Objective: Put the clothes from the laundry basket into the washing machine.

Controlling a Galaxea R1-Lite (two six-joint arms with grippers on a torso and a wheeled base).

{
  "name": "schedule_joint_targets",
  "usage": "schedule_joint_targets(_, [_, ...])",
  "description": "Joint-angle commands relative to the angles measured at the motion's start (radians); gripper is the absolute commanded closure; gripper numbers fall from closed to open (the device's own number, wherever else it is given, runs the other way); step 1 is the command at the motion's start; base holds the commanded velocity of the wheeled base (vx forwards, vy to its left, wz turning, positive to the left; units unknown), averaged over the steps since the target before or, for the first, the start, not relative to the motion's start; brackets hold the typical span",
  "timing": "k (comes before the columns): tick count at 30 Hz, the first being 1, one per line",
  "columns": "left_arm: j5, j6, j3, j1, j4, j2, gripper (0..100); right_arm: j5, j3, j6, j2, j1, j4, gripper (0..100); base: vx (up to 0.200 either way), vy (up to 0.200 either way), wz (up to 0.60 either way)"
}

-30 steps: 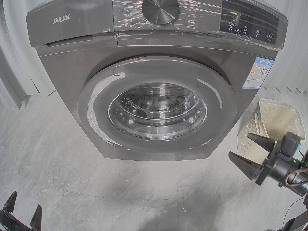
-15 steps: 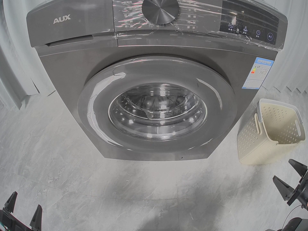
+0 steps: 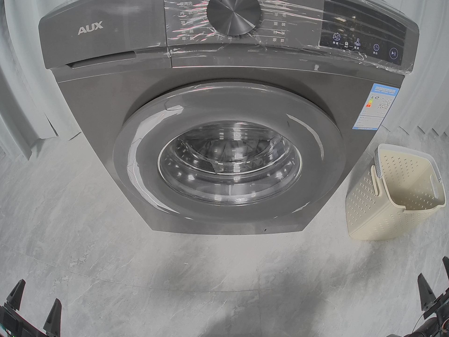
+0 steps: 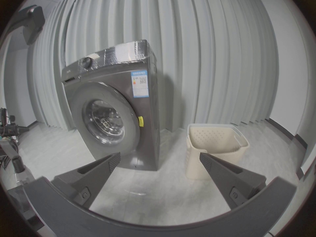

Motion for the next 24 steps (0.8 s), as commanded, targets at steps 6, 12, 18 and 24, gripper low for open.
schedule_joint_targets(6, [0.000, -0.003, 0.018, 0.000, 0.000, -0.012, 0, -0.001, 0.020, 0.018, -0.115, -0.053, 0.124, 0, 0.000, 0.000, 0.00])
schedule_joint_targets(12, [0.000, -0.002, 0.018, 0.002, -0.002, -0.013, 0, 0.018, 0.020, -0.012, -0.115, -0.054, 0.124, 0, 0.000, 0.000, 0.00])
schedule_joint_targets(18, [0.000, -0.002, 0.018, 0.002, -0.002, -0.013, 0, 0.027, 0.020, -0.010, -0.117, -0.053, 0.124, 0, 0.000, 0.000, 0.00])
schedule_joint_targets(24, [0.000, -0.002, 0.018, 0.002, -0.002, -0.013, 0, 0.024, 0.020, -0.009, -0.117, -0.053, 0.124, 0, 0.000, 0.000, 0.00])
